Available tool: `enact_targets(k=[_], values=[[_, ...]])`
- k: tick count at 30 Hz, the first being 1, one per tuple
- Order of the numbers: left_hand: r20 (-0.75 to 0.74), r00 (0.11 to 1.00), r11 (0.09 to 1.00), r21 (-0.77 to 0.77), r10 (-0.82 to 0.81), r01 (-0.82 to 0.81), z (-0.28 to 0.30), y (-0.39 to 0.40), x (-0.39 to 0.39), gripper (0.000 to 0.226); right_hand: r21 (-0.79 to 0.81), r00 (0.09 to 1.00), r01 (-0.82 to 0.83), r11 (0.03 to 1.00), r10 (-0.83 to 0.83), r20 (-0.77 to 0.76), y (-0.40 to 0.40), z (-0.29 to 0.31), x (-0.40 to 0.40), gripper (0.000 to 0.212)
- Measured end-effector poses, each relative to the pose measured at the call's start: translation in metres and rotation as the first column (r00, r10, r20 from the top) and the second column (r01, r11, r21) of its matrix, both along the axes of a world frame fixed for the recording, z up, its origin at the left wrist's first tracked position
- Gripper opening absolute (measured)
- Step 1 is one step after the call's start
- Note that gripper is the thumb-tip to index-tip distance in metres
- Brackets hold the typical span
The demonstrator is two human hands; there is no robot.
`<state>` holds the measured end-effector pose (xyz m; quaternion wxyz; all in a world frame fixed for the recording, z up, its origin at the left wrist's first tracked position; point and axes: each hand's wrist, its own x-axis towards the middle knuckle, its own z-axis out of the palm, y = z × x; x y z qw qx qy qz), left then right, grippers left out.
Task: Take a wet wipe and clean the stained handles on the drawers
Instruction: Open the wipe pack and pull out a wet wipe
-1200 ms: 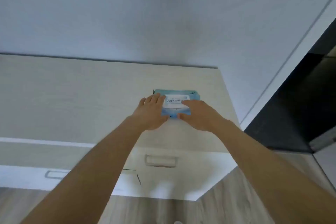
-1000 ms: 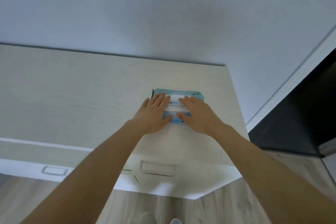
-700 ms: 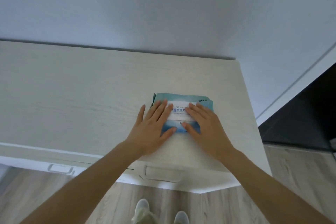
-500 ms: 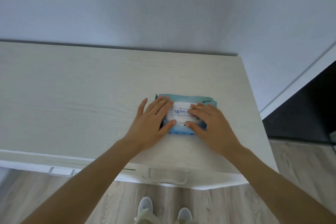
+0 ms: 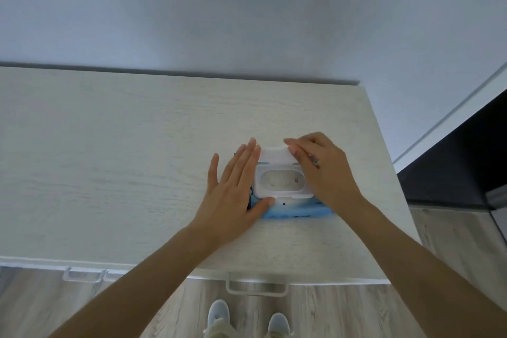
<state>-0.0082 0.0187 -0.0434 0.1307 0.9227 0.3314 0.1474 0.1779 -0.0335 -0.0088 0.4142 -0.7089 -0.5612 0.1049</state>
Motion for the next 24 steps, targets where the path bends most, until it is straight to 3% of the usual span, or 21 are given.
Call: enact_targets(k=[3,8,13,17,24], values=[[-0.051,0.996,0.995,0.067,-0.075,0.079,0.008,0.012,0.006,0.079,-0.017,0.996,0.086,0.996,-0.085,0.035,0.008,-0.004,0.0,0.029],[-0.204,0.978,0.996,0.055,-0.052,0.064,0.006,0.021,0.015,0.08,-0.078,0.991,0.09,0.993,-0.082,0.105,-0.004,-0.012,0.004,0.042],[-0.232,0.97,0.998,-0.01,-0.065,0.065,0.0,0.022,0.015,0.083,-0.112,0.991,0.064,0.992,-0.05,0.127,-0.041,-0.022,-0.002,0.027],[-0.252,0.966,0.998,0.0,-0.054,0.056,0.0,0.021,0.015,0.088,-0.135,0.979,0.094,0.986,-0.067,0.191,-0.052,-0.027,-0.012,0.028],[-0.236,0.971,0.999,-0.015,-0.05,0.048,0.002,0.019,0.017,0.095,-0.161,0.975,0.219,0.962,-0.211,0.066,-0.039,-0.023,-0.03,0.027]])
